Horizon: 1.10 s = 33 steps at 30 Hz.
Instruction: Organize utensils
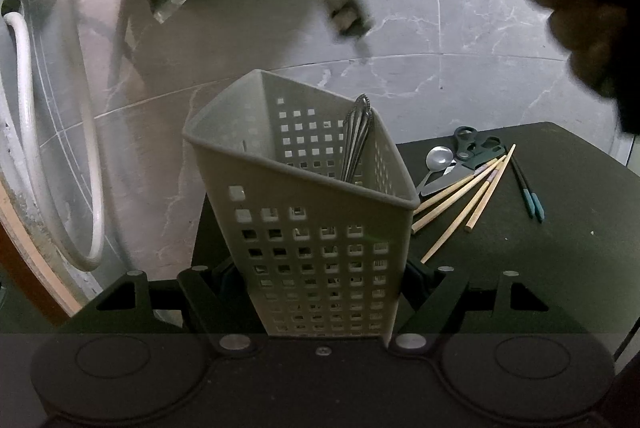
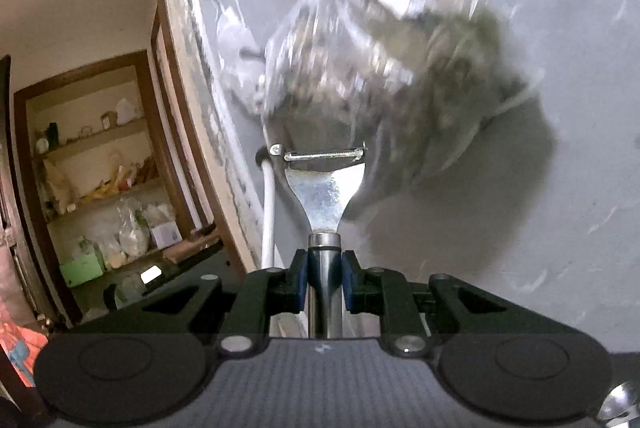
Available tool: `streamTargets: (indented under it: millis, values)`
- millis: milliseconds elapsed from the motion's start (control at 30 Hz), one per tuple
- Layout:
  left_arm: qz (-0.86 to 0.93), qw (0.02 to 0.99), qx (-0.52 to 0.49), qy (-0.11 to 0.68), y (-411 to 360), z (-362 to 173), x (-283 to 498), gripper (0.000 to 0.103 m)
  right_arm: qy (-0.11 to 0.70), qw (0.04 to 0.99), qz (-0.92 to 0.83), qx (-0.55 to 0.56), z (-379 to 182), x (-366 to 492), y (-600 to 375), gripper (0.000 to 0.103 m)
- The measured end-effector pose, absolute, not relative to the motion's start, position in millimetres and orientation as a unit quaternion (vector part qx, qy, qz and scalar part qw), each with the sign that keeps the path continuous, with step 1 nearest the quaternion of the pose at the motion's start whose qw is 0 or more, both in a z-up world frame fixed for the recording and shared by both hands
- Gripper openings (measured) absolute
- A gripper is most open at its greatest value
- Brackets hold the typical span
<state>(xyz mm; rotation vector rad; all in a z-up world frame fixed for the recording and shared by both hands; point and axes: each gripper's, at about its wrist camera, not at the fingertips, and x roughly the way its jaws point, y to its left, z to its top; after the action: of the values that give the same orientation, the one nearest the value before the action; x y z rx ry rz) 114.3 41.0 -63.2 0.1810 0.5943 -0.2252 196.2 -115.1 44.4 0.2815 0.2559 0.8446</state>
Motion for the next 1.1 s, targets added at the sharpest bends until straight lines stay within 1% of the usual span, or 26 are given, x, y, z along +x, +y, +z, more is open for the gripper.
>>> streamTargets:
  millis: [267, 633, 700, 767, 800, 833, 867, 900, 933, 1000, 1033, 1100]
  values:
    - [-0.110, 0.946, 0.088, 0.291, 41.0, -63.0, 114.3, 0.077, 0.181, 0.890, 0.399, 0.123, -3.0, 193.6, -96.8, 0.020]
    - [-0.110, 0.946, 0.088, 0.291, 41.1, -63.0, 114.3, 0.077, 0.220, 0.888, 0.397, 0.078, -23.4, 166.8, -105.0, 0.020]
    - [-0.110, 0.946, 0.088, 0.291, 41.1, -62.9, 114.4, 0.077, 0.230, 0.886, 0.396, 0.073, -26.3, 163.7, -107.3, 0.022]
    - [-0.110, 0.946, 0.088, 0.291, 40.9, -62.8, 114.6, 0.077, 0.237, 0.885, 0.393, 0.073, -28.2, 162.0, -110.8, 0.028]
    - [-0.110, 0.946, 0.088, 0.291, 41.0, -63.0, 114.4, 0.077, 0.241, 0.886, 0.390, 0.074, -28.3, 161.6, -112.2, 0.035]
    - [-0.109, 0.946, 0.088, 0.292, 41.0, -63.0, 114.5, 0.077, 0.241, 0.886, 0.390, 0.077, -28.0, 160.5, -115.5, 0.036]
    - [-0.109, 0.946, 0.089, 0.292, 40.6, -63.1, 114.7, 0.077, 0.239, 0.886, 0.390, 0.080, -26.5, 160.6, -116.6, 0.040]
    - [-0.109, 0.946, 0.089, 0.292, 40.7, -63.1, 114.7, 0.077, 0.238, 0.886, 0.389, 0.081, -24.3, 160.3, -118.1, 0.046]
    - [-0.109, 0.946, 0.088, 0.292, 40.8, -63.1, 114.8, 0.077, 0.237, 0.887, 0.388, 0.082, -21.6, 160.4, -119.7, 0.051]
    - [-0.109, 0.946, 0.088, 0.292, 40.7, -63.1, 114.8, 0.077, 0.231, 0.890, 0.383, 0.089, -17.3, 157.3, -127.1, 0.070]
    - [-0.109, 0.946, 0.089, 0.292, 40.7, -63.2, 114.8, 0.077, 0.229, 0.892, 0.379, 0.091, -14.9, 157.1, -130.0, 0.075]
    - [-0.109, 0.946, 0.088, 0.292, 40.7, -63.1, 114.8, 0.078, 0.222, 0.900, 0.363, 0.096, -10.9, 153.5, -140.5, 0.093]
